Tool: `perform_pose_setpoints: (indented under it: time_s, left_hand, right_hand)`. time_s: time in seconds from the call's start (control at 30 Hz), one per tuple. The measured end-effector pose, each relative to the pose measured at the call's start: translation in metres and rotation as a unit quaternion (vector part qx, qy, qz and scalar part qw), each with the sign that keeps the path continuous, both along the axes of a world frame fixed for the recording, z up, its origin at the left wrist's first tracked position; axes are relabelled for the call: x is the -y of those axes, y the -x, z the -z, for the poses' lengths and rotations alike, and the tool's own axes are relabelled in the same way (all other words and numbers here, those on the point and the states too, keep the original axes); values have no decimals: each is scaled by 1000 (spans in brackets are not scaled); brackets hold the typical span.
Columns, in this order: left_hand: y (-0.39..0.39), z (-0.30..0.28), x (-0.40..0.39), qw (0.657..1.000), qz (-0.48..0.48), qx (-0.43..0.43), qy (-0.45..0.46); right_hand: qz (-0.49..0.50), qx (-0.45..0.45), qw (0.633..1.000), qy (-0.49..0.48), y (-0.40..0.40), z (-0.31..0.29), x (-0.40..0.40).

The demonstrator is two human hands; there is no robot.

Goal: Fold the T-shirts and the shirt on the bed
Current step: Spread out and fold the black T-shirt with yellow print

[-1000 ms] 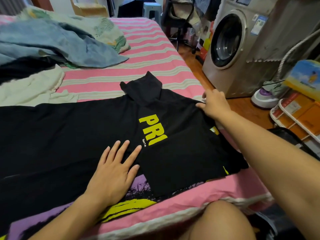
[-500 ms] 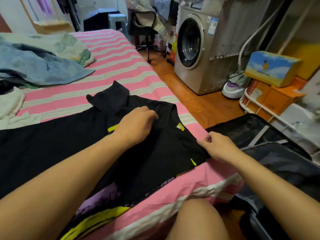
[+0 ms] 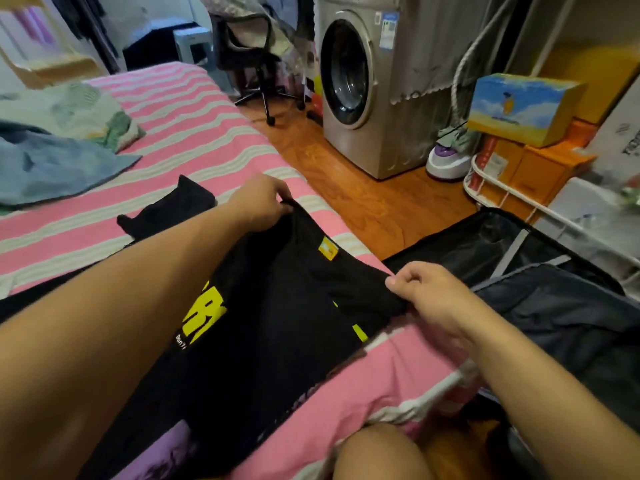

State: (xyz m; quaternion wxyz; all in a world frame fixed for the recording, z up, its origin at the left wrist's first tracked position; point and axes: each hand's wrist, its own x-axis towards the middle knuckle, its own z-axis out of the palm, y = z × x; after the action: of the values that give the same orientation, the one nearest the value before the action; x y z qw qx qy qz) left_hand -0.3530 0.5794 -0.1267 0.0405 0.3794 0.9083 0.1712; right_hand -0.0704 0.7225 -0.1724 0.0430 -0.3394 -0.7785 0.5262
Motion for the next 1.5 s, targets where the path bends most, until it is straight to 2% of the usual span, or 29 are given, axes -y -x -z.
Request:
perform_pose_setpoints:
  time_s: [0.07, 0.13, 0.23, 0.33, 0.4, 0.43, 0.53, 0.6, 0.63, 0.73, 0.8, 0.87, 1.0, 1.07, 1.13, 1.2, 1.27, 1.33, 1.43, 1.5]
  left_hand:
    - [-4, 5, 0, 998, -54, 12, -43]
    - [-16, 14, -5, 994, -81, 52, -55]
    - [-32, 25, -10, 992, -67, 105, -32]
    - [-50, 25, 7, 981, -52, 170, -71]
    - [-69, 26, 27, 981, -41, 157, -104]
    - [-79, 29, 38, 986, -36, 124, -108]
    - [-106, 38, 62, 996, -66, 44, -27]
    - [-117, 43, 74, 992, -106, 65, 26]
    - [-119, 43, 80, 991, -106, 80, 17]
    - [-124, 40, 102, 992, -2, 99, -79]
    - [-128, 35, 115, 985, 115, 109, -65]
    - [-132, 30, 122, 975, 189, 120, -8]
    - [-125, 17, 122, 963, 188, 191, 35]
    - [-118, 13, 114, 964, 144, 221, 4]
    - [-107, 15, 101, 978, 114, 169, -50]
    - [-92, 18, 85, 985, 151, 67, -50]
    - [-81, 16, 69, 977, 212, 7, 4]
    - [-73, 13, 54, 967, 245, -20, 73]
    - [-69, 13, 39, 950, 272, -43, 150]
    - [-68, 15, 32, 945, 279, -37, 169]
  right_hand:
    - [47, -36, 998, 29, 7, 0, 2]
    - [62, -12, 997, -36, 10, 3, 5]
    - [57, 34, 991, -119, 6, 16, 6]
    - [58, 1, 982, -180, -1, 17, 7]
    - [39, -67, 969, -236, -7, 14, 9]
    - [2, -69, 965, -253, -9, 12, 12]
    - [-90, 16, 960, -265, -10, 15, 16]
    - [-83, 25, 967, -240, -7, 13, 14]
    - [-82, 23, 971, -223, -5, 12, 12]
    - [-99, 26, 973, -205, -1, 12, 11]
    - [-103, 19, 974, -202, -1, 13, 13]
    - [-107, 8, 976, -191, -2, 12, 15]
    - [-115, -9, 978, -173, -5, 10, 12]
    - [-119, -29, 976, -178, -8, 8, 12]
    - [-116, -72, 973, -188, -12, 5, 17]
    - [-135, -122, 959, -216, -19, 2, 24]
    - [-181, -152, 937, -258, -28, 5, 30]
    - [-197, -148, 932, -265, -37, 11, 30]
    - [-159, -139, 944, -254, -41, 14, 24]
    - [-122, -150, 947, -256, -36, 17, 17]
